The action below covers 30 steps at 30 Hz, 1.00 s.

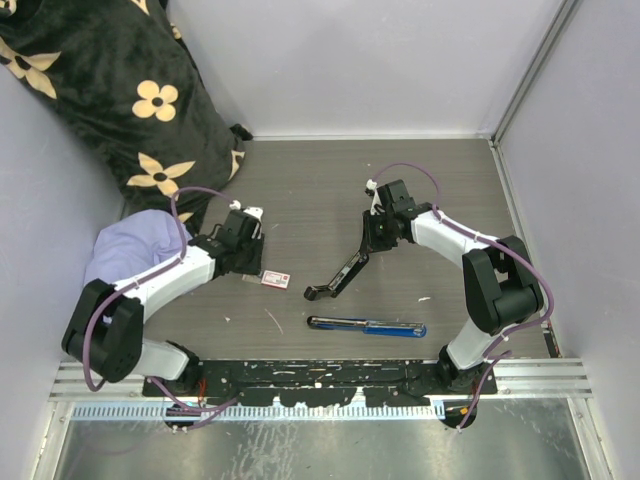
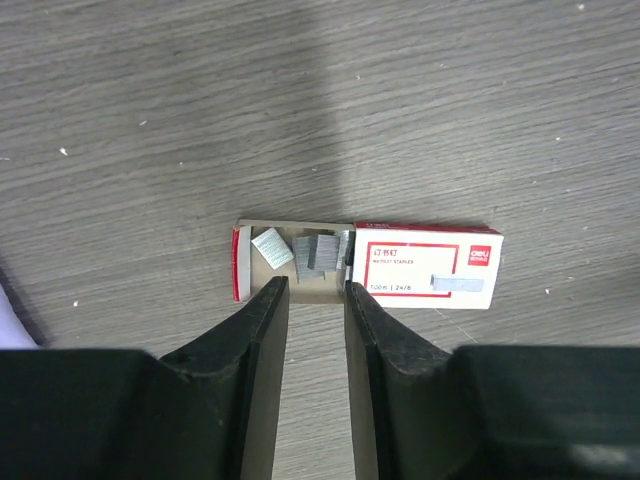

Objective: Load the staples into the stapler
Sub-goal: Pick up the staple from the staple box.

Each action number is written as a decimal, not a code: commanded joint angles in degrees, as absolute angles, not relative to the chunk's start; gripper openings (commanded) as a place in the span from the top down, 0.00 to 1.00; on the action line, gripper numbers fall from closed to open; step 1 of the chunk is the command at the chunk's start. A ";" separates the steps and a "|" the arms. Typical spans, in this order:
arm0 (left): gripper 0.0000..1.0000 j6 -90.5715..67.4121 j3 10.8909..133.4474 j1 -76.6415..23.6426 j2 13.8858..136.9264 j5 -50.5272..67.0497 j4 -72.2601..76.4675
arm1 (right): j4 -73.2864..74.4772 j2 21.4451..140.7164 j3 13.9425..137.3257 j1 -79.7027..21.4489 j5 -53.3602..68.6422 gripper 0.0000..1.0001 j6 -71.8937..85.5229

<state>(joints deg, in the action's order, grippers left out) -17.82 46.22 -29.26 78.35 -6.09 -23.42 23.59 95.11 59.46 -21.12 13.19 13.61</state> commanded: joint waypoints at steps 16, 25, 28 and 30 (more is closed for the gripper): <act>0.84 -32.31 49.79 -28.30 83.15 -17.13 -27.08 | 30.32 96.86 57.61 -20.75 9.17 0.80 10.34; 0.77 -37.57 49.59 -28.30 82.56 -20.31 -25.36 | 30.23 96.85 57.52 -20.81 9.47 0.80 10.21; 0.77 -38.92 50.06 -28.30 83.43 -20.37 -25.02 | 30.23 96.87 57.47 -20.76 9.56 0.80 10.24; 0.78 -39.78 50.11 -28.30 84.05 -19.87 -24.51 | 30.23 96.86 57.41 -20.83 9.61 0.80 10.20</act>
<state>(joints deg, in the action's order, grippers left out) -36.60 47.79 -28.58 83.33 -18.28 -26.59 23.59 95.11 59.46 -21.12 13.21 13.58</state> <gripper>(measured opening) 0.225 0.205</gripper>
